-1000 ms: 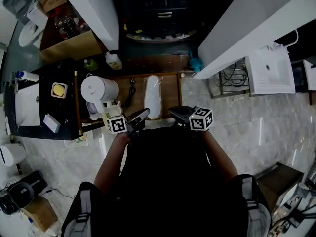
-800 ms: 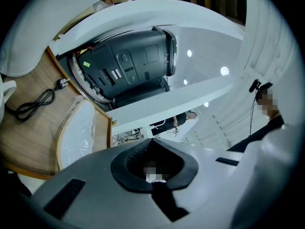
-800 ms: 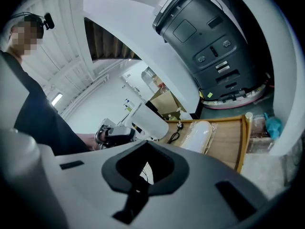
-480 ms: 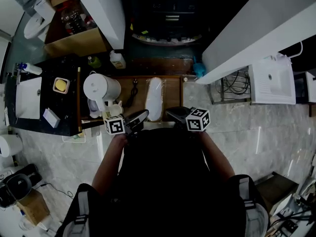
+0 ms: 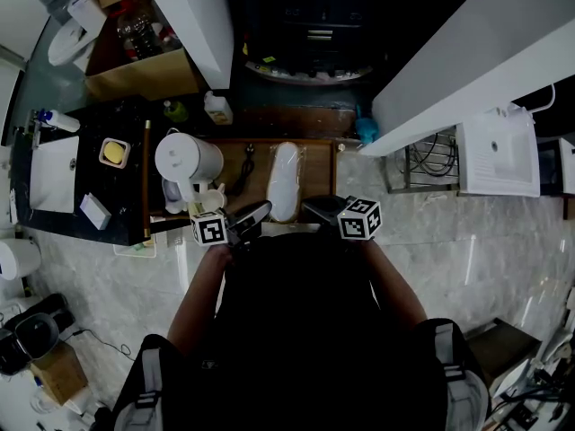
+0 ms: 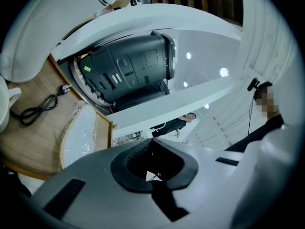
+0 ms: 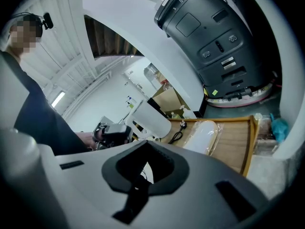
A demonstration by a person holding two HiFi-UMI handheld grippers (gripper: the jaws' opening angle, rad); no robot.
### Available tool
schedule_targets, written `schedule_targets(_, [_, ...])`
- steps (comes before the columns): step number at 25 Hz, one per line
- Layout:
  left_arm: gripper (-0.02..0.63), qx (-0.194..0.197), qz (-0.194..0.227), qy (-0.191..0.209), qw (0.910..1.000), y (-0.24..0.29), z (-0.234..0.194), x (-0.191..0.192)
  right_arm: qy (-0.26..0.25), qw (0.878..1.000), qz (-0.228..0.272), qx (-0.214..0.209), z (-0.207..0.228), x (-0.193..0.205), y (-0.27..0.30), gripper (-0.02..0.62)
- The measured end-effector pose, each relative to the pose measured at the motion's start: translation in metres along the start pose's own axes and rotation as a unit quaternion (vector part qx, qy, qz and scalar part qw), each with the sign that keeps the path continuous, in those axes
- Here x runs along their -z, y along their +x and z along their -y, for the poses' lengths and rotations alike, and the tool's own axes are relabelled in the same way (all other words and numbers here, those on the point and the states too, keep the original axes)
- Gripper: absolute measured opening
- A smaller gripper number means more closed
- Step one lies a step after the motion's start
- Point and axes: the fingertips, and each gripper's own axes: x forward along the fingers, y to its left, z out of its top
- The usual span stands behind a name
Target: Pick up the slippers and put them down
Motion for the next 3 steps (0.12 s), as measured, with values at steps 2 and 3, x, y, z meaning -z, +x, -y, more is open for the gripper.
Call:
schedule_targets(2, [0.012, 0.005, -0.002, 0.002, 1.0000, 0.0009, -0.0007, -0.0003, 0.000, 1.000, -0.001, 0.001, 0.0016, -0.0005, 0.0000, 0.006])
schedule_targets(3, [0.012, 0.007, -0.002, 0.004, 1.0000, 0.0012, -0.0020, -0.0003, 0.000, 1.000, -0.001, 0.001, 0.0025, -0.0008, -0.0001, 0.006])
